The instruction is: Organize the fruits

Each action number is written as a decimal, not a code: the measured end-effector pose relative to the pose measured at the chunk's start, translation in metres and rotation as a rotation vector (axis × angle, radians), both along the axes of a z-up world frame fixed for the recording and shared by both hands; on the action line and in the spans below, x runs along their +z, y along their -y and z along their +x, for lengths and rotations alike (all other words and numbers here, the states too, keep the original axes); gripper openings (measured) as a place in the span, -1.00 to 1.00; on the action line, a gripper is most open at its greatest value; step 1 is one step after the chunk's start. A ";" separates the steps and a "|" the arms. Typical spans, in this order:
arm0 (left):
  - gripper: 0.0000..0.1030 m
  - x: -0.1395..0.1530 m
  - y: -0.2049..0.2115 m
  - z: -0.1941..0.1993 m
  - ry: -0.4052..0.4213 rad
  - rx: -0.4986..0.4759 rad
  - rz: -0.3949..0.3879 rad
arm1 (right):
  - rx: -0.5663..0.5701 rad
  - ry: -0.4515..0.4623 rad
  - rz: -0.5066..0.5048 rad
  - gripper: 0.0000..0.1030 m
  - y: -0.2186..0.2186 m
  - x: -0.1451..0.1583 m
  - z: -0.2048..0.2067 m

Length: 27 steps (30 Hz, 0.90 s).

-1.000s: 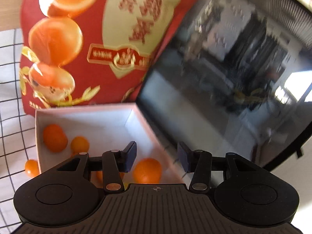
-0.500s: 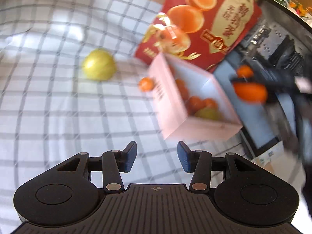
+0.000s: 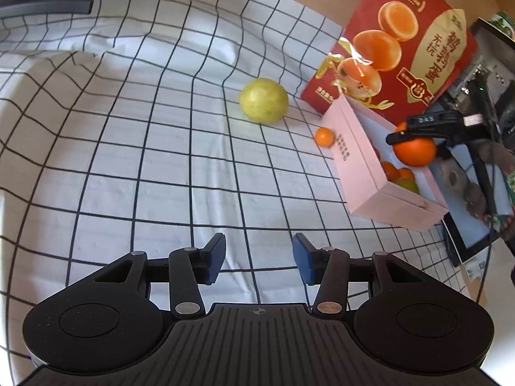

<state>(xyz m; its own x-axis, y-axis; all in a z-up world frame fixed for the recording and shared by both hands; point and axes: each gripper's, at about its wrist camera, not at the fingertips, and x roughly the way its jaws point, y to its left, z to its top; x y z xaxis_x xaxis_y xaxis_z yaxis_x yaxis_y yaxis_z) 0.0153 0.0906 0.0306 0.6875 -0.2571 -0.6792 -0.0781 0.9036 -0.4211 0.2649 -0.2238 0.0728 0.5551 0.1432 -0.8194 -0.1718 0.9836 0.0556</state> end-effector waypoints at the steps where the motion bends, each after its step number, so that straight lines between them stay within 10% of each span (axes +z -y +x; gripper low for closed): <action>1: -0.02 -0.001 0.001 0.003 -0.001 -0.004 -0.003 | -0.004 -0.004 0.019 0.38 0.001 0.000 -0.001; 9: -0.02 0.006 0.021 0.008 0.030 -0.078 -0.020 | -0.090 -0.049 0.130 0.39 0.016 0.011 0.006; 17: -0.02 0.002 0.007 0.007 0.011 -0.045 -0.010 | -0.084 0.186 0.087 0.44 0.016 0.069 -0.006; 23: -0.02 -0.005 0.009 0.015 -0.003 -0.047 -0.009 | 0.065 0.489 0.031 0.74 -0.025 0.077 -0.066; 27: -0.02 -0.006 0.012 0.015 -0.004 -0.052 -0.012 | 0.302 0.397 -0.084 0.68 -0.078 0.057 -0.078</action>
<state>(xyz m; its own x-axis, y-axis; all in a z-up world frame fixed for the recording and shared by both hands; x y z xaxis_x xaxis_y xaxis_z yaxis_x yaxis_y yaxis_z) 0.0307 0.0785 0.0243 0.6704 -0.3001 -0.6785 -0.0331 0.9015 -0.4315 0.1867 -0.1458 0.1299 0.7700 0.2879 -0.5694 -0.4408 0.8852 -0.1486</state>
